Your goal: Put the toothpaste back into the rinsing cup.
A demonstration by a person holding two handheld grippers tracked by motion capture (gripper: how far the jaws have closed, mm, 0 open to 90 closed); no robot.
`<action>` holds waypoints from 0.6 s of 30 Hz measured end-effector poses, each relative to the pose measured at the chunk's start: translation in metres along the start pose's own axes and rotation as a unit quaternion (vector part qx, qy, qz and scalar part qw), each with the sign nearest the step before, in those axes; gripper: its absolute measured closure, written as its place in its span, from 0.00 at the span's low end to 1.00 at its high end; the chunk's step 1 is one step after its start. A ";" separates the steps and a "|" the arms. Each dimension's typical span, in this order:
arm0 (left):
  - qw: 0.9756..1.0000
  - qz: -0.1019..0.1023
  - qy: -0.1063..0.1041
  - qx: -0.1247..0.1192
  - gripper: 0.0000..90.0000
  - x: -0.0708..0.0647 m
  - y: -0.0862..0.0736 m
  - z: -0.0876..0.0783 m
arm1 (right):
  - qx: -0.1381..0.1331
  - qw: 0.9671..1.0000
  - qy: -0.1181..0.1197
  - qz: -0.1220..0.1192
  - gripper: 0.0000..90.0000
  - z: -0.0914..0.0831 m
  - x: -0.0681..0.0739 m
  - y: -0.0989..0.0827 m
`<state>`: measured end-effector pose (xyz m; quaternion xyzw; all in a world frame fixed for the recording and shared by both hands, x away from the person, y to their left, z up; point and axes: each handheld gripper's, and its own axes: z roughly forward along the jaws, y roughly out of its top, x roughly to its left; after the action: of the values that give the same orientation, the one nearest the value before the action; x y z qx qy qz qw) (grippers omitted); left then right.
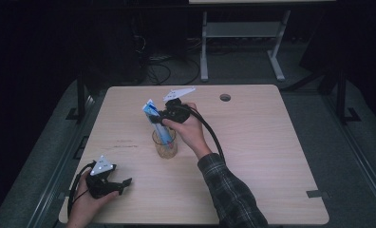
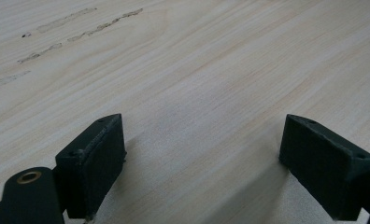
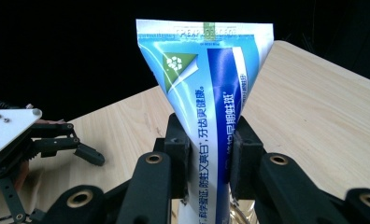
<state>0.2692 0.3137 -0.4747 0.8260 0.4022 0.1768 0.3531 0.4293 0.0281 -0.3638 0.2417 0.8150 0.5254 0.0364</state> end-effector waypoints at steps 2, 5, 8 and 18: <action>1.000 0.000 0.000 0.000 0.15 0.000 0.000 0.000 | 0.002 1.000 0.001 0.000 0.81 0.000 0.000 0.000; 1.000 0.000 0.000 0.000 0.15 0.000 0.000 0.000 | 0.006 1.000 0.000 -0.003 0.80 -0.001 0.001 -0.001; 1.000 0.000 0.000 0.000 0.15 0.000 0.000 0.000 | 0.009 1.000 -0.001 -0.005 0.80 -0.001 0.001 -0.003; 1.000 0.001 0.000 0.000 0.15 0.000 0.000 0.000 | 0.021 1.000 -0.006 -0.014 0.77 -0.002 0.002 -0.007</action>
<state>0.2692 0.3137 -0.4746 0.8262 0.4017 0.1771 0.3530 0.4245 0.0249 -0.3686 0.2344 0.8288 0.5062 0.0438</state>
